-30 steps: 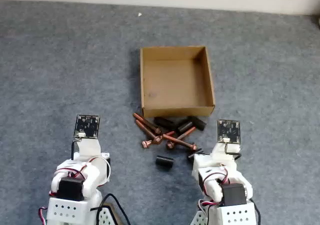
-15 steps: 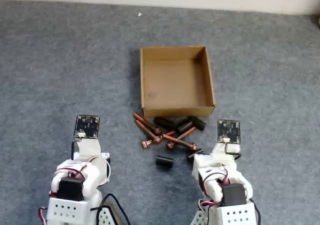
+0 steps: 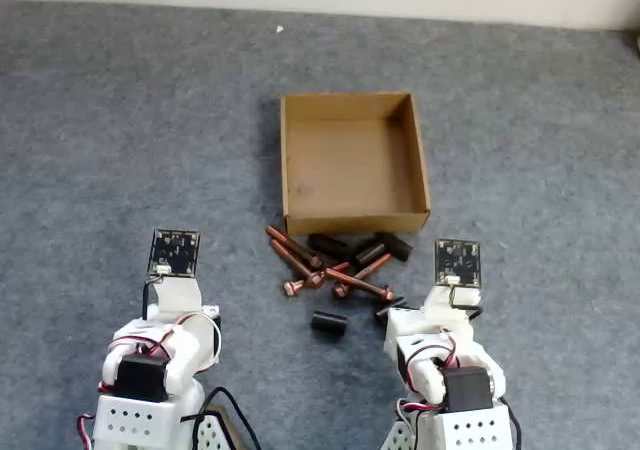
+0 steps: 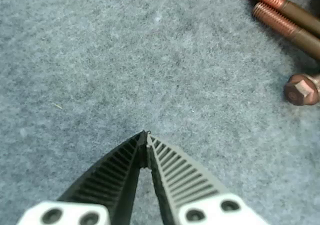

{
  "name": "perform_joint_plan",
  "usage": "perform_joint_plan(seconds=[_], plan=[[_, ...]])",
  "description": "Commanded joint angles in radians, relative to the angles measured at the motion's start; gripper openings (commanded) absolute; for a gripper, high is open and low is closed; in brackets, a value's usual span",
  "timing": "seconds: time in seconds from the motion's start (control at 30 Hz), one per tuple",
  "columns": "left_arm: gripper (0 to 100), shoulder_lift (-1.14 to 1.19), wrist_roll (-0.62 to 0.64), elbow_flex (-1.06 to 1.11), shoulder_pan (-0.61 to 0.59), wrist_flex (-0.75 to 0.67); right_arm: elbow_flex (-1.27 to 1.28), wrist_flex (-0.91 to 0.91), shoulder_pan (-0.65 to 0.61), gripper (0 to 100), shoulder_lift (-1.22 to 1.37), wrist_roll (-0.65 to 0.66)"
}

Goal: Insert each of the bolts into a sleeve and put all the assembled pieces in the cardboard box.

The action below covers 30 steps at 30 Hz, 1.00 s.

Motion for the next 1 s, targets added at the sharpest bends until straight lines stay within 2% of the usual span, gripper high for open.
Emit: perform_joint_plan(seconds=[0.0,0.6,0.77,0.83,0.97], plan=[[1,-0.005,0.006,0.019,-0.001,0.008,0.136,0.002,0.013,0.4,-0.008,-0.009],[1,-0.005,0.006,0.019,-0.001,0.008,0.134,0.004,0.008,0.4,-0.008,-0.009],[1,-0.005,0.006,0.019,-0.001,0.008,0.031,0.010,0.099,0.4,-0.008,0.000],[1,-0.005,0.006,0.019,-0.001,0.008,-0.044,0.005,0.116,0.4,-0.008,0.095],[1,-0.005,0.006,0.019,-0.001,0.008,-0.160,0.004,0.136,0.4,-0.008,0.385]])
